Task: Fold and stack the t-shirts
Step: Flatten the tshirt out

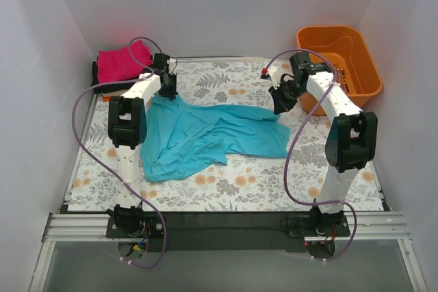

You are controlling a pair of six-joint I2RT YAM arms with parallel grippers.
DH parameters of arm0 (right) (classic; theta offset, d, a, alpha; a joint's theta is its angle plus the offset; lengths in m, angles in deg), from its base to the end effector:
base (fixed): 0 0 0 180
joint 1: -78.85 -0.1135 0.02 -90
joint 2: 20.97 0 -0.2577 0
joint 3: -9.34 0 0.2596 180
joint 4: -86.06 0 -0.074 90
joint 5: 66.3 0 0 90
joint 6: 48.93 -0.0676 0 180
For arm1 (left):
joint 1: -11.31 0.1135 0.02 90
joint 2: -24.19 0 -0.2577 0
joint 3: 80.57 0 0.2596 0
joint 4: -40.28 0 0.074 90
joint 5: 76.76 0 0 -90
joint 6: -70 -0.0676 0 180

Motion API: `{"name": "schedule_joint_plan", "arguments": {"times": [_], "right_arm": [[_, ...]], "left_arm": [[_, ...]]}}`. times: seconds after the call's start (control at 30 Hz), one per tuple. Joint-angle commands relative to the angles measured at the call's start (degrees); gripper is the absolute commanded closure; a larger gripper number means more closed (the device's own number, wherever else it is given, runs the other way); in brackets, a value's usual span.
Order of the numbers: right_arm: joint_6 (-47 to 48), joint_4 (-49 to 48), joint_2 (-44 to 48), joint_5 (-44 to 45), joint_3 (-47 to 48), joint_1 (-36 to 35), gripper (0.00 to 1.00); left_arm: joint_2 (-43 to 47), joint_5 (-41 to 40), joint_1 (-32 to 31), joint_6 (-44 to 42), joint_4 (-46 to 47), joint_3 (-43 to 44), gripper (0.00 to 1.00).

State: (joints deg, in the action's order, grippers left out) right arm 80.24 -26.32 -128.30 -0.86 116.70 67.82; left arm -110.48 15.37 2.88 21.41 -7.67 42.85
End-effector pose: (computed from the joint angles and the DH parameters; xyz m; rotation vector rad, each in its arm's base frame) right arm 0.3951 0.1056 0.2344 -1.2185 2.3338 0.4287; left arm 0.5222 -0.0799 0.1245 -0.7385 2.5424 -0.3519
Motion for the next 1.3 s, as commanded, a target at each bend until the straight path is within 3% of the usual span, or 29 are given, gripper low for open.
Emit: {"name": "schedule_joint_plan", "arguments": {"times": [0.0,0.17,0.37,0.53,0.67,0.73,0.77,0.87,1.0,1.1,1.27], "right_arm": [[-0.3,0.4,0.7,0.5,4.6,1.0,0.99],[-1.3,0.2,2.8,1.8,12.9,1.8,0.99],[-2.3,0.5,2.1,2.5,15.6,1.8,0.99],[-2.8,0.4,1.1,2.5,12.1,1.8,0.99],[-0.8,0.4,2.3,3.8,7.2,1.9,0.99],[-0.7,0.4,2.3,3.6,6.6,1.9,0.99],[-0.9,0.3,1.9,3.1,6.6,1.8,0.99],[-1.1,0.3,0.8,2.7,6.8,1.8,0.99],[-1.0,0.5,-0.2,3.0,7.3,1.8,0.99],[-0.9,0.4,-0.4,3.2,7.1,1.8,0.99],[-0.8,0.5,-0.8,3.1,6.6,1.9,0.99]], "left_arm": [[5.0,5.2,3.2,1.2,-2.1,0.1,1.0],[11.9,8.0,5.5,-1.6,-4.2,10.2,1.0],[11.4,11.4,5.1,-4.4,-8.1,9.9,1.0],[10.1,13.6,2.4,-5.4,-4.4,-0.1,1.0],[17.9,12.5,-3.4,-9.7,-0.5,-17.7,1.0],[21.0,12.5,-4.1,-11.2,-0.5,-20.9,0.99],[21.2,11.5,-3.6,-10.7,-0.1,-20.6,0.77],[19.4,10.9,-0.4,-9.1,-0.3,-12.8,0.63],[11.8,11.3,2.5,-11.5,-5.6,-0.1,0.62],[10.7,11.5,3.2,-14.6,-6.2,-0.3,0.52],[7.8,11.1,3.4,-16.6,-7.2,0.1,0.47]]}}
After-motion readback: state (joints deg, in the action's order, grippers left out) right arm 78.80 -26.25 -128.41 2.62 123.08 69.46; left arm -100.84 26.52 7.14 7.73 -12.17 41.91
